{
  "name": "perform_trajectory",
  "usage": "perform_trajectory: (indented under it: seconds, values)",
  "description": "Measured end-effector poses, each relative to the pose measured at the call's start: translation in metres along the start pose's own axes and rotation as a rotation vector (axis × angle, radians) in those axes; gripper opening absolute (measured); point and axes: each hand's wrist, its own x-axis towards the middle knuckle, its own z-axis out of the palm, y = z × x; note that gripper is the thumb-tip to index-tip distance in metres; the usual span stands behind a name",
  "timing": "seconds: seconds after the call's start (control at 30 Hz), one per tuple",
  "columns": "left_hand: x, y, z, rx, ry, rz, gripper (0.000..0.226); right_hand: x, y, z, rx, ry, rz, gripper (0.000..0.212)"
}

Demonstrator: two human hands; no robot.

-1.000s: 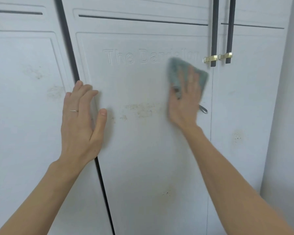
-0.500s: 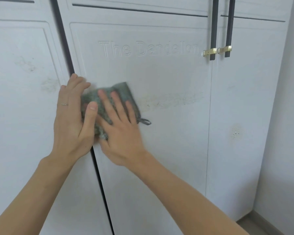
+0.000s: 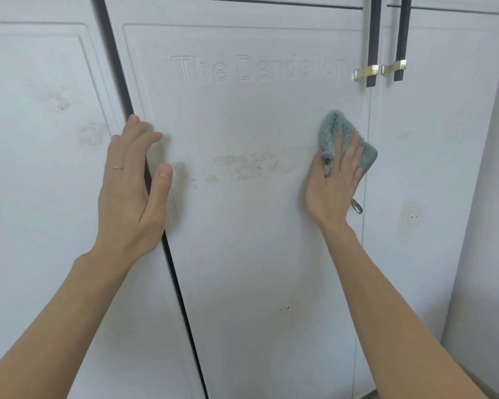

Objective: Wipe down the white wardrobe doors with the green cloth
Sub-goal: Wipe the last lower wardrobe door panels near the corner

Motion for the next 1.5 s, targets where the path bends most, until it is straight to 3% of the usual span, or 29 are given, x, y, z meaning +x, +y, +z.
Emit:
perform_trajectory:
  seconds: [0.07, 0.13, 0.33, 0.47, 0.6, 0.77, 0.93, 1.0, 1.07, 1.13, 1.3, 1.4, 1.5]
  values:
    - [-0.001, 0.001, -0.004, -0.003, -0.018, -0.007, 0.045, -0.009, -0.017, 0.013, -0.008, 0.026, 0.004, 0.057]
    - [-0.001, 0.001, -0.008, -0.013, -0.037, -0.011, 0.048, -0.031, -0.037, 0.032, -0.070, 0.003, -0.160, 0.059]
    - [-0.006, 0.001, -0.016, 0.008, -0.077, -0.014, 0.050, -0.151, -0.091, 0.076, -0.226, -0.377, -0.756, 0.060]
    - [-0.009, 0.000, -0.019, 0.024, -0.111, -0.020, 0.050, -0.144, -0.072, 0.075, -0.273, -0.379, -0.860, 0.054]
    - [-0.013, -0.001, -0.016, 0.034, -0.105, -0.038, 0.050, -0.088, -0.033, 0.053, -0.267, -0.217, -0.692, 0.058]
    - [-0.029, 0.002, -0.002, 0.063, -0.118, -0.017, 0.047, -0.041, 0.012, 0.023, -0.212, -0.090, -0.348, 0.058]
    - [-0.042, -0.002, -0.005, 0.100, -0.170, -0.009, 0.048, -0.026, 0.048, 0.004, 0.100, 0.119, 0.291, 0.064]
    - [-0.046, -0.002, -0.006, 0.098, -0.179, -0.018, 0.048, -0.035, 0.053, 0.003, 0.132, 0.149, 0.405, 0.066]
    - [-0.052, -0.001, -0.004, 0.088, -0.187, -0.033, 0.049, -0.055, 0.045, 0.012, 0.090, 0.136, 0.336, 0.063]
    - [-0.063, -0.001, -0.001, 0.077, -0.189, -0.041, 0.048, -0.088, 0.028, 0.030, 0.016, 0.084, 0.146, 0.063]
    - [-0.100, 0.000, 0.008, 0.059, -0.218, -0.085, 0.049, -0.201, -0.009, 0.079, -0.144, -0.231, -0.363, 0.063]
    - [-0.124, 0.001, 0.009, 0.065, -0.244, -0.125, 0.048, -0.261, 0.003, 0.085, -0.216, -0.431, -0.635, 0.058]
    - [-0.146, 0.000, 0.011, 0.084, -0.257, -0.112, 0.047, -0.251, 0.042, 0.073, -0.236, -0.436, -0.708, 0.053]
